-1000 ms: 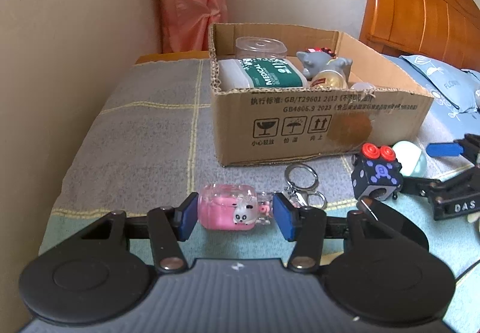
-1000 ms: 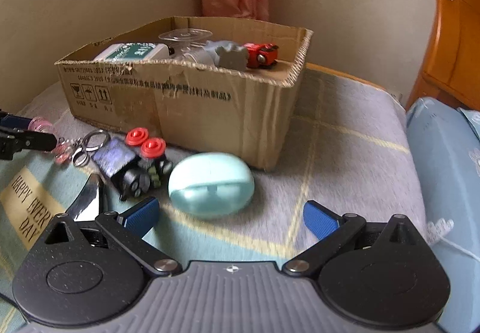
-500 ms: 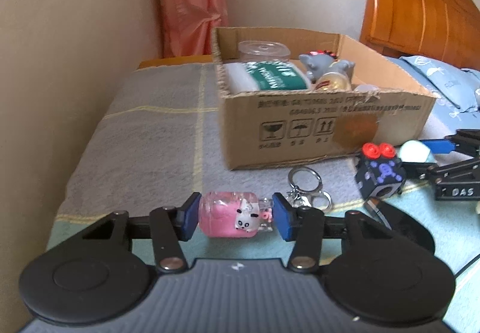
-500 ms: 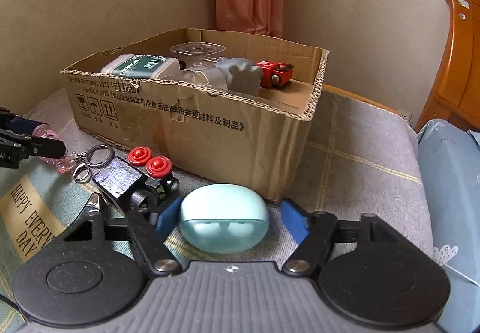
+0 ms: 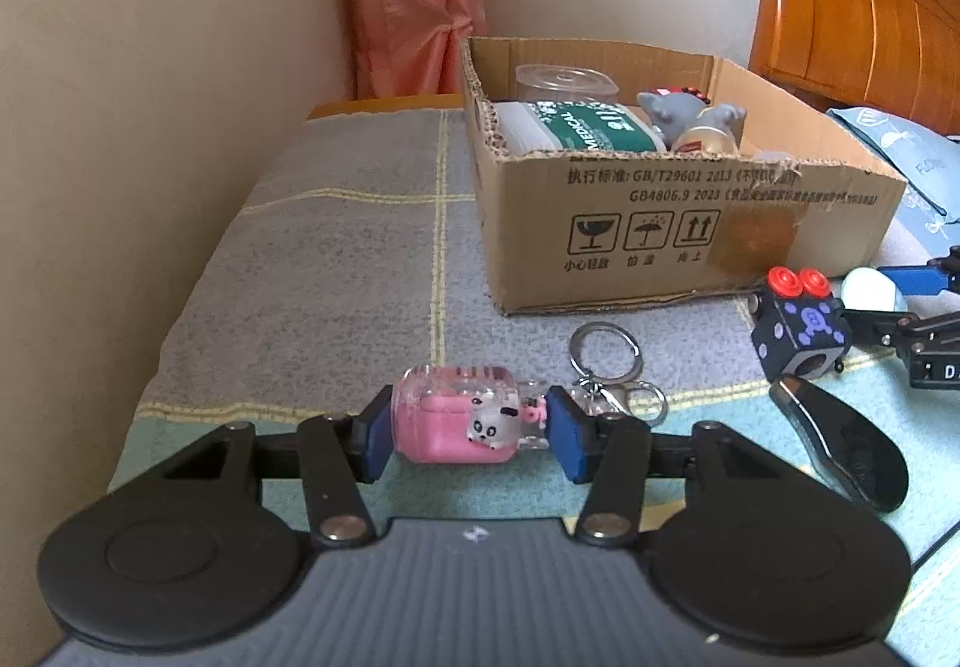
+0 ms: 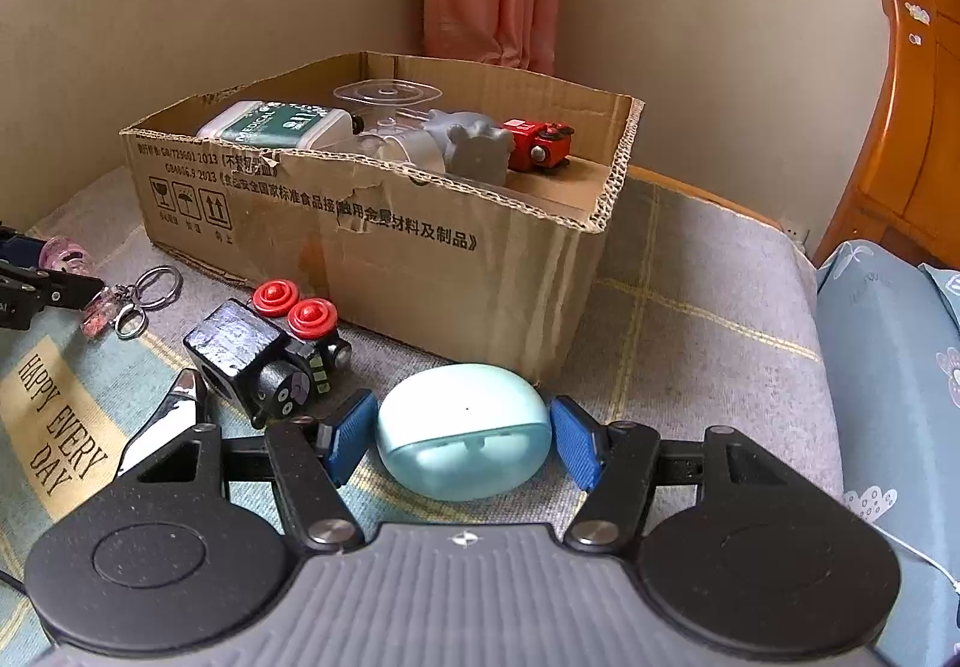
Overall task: Organize rigid objects
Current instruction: 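Carry keychain with left and green case with right into the box, open both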
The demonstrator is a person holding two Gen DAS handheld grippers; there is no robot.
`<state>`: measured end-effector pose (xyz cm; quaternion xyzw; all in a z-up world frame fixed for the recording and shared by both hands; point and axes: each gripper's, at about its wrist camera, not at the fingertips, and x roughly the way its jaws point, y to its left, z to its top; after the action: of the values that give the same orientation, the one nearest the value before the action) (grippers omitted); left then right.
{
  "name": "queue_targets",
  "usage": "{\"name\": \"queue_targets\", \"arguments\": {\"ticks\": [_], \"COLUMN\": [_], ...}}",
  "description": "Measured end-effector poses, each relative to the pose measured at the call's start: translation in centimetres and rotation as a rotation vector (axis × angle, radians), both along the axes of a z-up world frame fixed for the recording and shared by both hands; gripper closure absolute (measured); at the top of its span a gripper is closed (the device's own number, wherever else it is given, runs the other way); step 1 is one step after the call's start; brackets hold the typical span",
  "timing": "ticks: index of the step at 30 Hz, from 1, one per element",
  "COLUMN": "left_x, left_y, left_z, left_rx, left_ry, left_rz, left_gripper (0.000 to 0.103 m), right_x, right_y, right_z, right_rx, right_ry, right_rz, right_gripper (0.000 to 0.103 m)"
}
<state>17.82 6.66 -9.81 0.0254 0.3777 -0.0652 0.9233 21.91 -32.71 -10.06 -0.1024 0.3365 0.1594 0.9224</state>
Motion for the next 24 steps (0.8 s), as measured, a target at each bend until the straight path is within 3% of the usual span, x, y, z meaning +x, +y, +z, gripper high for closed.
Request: {"name": "queue_targets", "arguments": {"ticks": [10,24], "left_x": [0.5,0.1], "left_y": [-0.6,-3.0], "left_z": [1.6,9.2], "left_rx": [0.012,0.119], "left_ry": [0.077,0.053], "left_rz": [-0.101,-0.322], "left_gripper": [0.054,0.054], "right_x": [0.1,-1.8], "right_y": [-0.2,-1.3], "right_z": [0.6,6.2], "right_rx": [0.009,-0.022], "right_ry": [0.057,0.066], "right_rz": [0.022,0.157], "right_gripper": [0.037,0.037]}}
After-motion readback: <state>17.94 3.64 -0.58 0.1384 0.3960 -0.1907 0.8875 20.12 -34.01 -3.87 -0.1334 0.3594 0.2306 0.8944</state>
